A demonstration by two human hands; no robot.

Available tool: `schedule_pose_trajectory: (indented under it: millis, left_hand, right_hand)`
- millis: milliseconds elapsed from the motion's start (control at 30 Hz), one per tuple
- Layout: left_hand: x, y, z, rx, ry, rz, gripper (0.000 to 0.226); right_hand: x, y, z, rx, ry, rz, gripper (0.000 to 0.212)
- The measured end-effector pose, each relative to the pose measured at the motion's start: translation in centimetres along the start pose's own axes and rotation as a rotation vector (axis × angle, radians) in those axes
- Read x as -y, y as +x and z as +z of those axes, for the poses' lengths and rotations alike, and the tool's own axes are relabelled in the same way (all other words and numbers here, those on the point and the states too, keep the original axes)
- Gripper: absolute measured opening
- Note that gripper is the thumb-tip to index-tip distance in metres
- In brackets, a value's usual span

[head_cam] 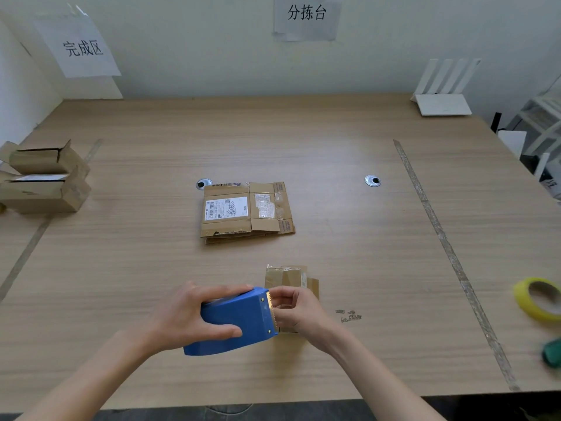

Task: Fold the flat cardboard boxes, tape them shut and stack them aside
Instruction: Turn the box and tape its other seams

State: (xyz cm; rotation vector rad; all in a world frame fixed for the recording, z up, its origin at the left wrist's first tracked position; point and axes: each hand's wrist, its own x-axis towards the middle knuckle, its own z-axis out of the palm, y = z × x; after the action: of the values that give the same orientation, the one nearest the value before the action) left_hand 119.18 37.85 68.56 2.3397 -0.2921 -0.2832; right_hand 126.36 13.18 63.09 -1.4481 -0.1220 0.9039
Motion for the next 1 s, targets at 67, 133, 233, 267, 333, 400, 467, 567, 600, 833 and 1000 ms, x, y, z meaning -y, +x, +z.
schedule_pose_trajectory:
  millis: [67,133,233,267,333,400,467,567,600,833,1000]
  left_hand:
    - [-0.1,0.0,0.1,-0.004,-0.002,0.005,0.068]
    - [-0.1,-0.1,0.1,-0.002,0.001,0.007,0.068]
    - [0.0,-0.3,0.1,-0.006,0.001,0.004,0.068]
    - [-0.1,-0.3,0.1,-0.004,-0.002,0.004,0.068]
    - [0.0,-0.3,0.2,0.005,-0.005,0.007,0.068]
    - [0.0,-0.3,0.2,0.005,-0.002,0.003,0.067]
    - [0.2,-0.4,0.1,-0.005,0.001,-0.01,0.067]
    - [0.4,-0.4,0.0,0.003,0.006,-0.012,0.067]
    - [0.3,-0.4,0.0,0.007,0.007,-0.011,0.068]
    - [0.6,-0.4,-0.1,0.004,0.018,-0.011,0.068]
    - [1.2,-0.2,-0.8,-0.01,-0.01,-0.046,0.068]
  right_hand:
    - [0.3,-0.2,0.1,0.017,0.0,0.021,0.04]
    - [0.7,-0.4,0.1,0.043,-0.01,0.047,0.032]
    - [0.9,-0.7,-0.2,0.06,0.003,0.083,0.027]
    - [0.9,-0.7,-0.2,0.06,0.008,0.09,0.028]
    - [0.8,-0.8,-0.3,0.046,0.017,0.089,0.028]
    - [0.7,-0.9,-0.4,0.015,0.046,0.085,0.027]
    - [0.7,-1.1,-0.4,-0.003,0.072,0.072,0.026]
    - [0.7,-1.4,-0.4,-0.019,0.086,0.055,0.019]
    - [0.8,-1.4,-0.4,-0.027,0.086,0.054,0.016]
    - [1.1,-1.6,-1.1,-0.063,0.027,0.033,0.021]
    - [1.7,-1.5,-2.1,-0.071,-0.026,-0.018,0.017]
